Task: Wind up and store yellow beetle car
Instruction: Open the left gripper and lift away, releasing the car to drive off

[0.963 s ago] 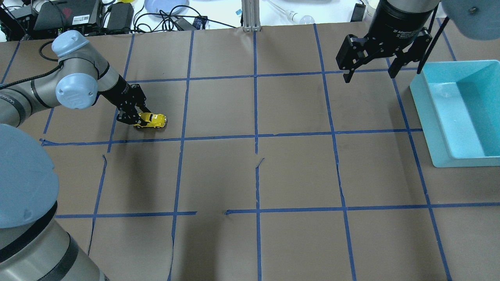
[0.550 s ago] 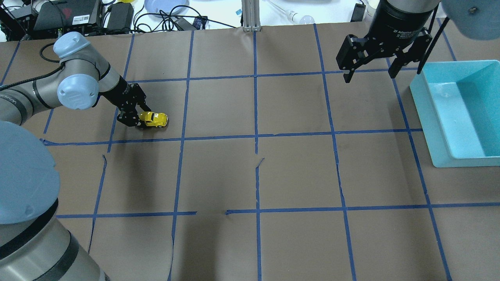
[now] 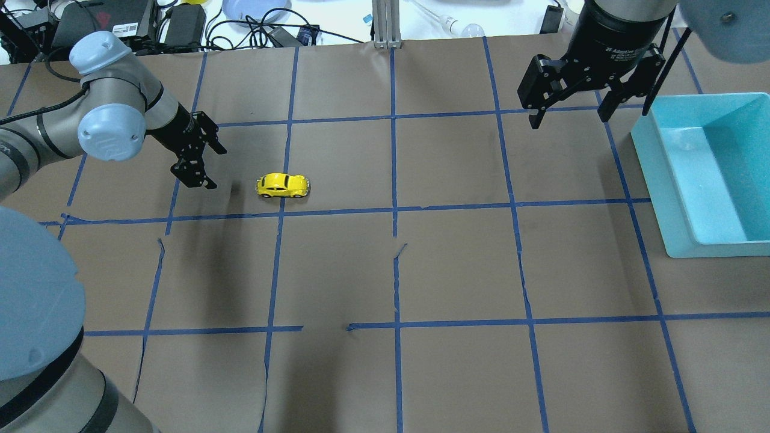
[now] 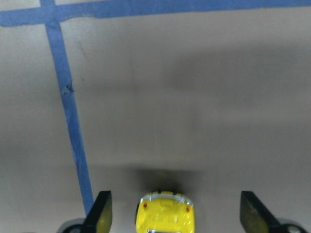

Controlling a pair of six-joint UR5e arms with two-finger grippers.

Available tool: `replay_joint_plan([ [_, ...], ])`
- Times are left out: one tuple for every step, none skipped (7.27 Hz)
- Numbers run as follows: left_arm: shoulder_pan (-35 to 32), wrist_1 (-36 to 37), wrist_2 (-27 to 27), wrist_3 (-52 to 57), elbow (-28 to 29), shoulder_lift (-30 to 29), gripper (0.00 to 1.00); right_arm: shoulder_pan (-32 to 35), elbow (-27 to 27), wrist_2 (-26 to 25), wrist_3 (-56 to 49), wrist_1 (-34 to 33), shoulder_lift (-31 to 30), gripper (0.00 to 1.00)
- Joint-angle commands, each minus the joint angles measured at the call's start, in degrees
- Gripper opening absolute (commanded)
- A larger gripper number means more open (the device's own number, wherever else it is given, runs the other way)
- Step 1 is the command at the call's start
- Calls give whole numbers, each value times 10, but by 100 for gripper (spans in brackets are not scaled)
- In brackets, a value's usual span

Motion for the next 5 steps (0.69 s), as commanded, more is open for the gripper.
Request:
replay_joint_plan([
  [-6,-9,54,164,24,47,94,0,0,1,0,0,0,100],
  [-7,-36,108,312,33,74,98,0,0,2,0,0,0,100],
  [-8,-55,119,413,35,100,100,1,0,1,2,-2,1,100],
  [-17,-60,118,441,35,121,100,1,-1,-3,2,-8,2,100],
  [-31,-91,113,479,38,137,100,0,-2,1,9,-7,7,100],
])
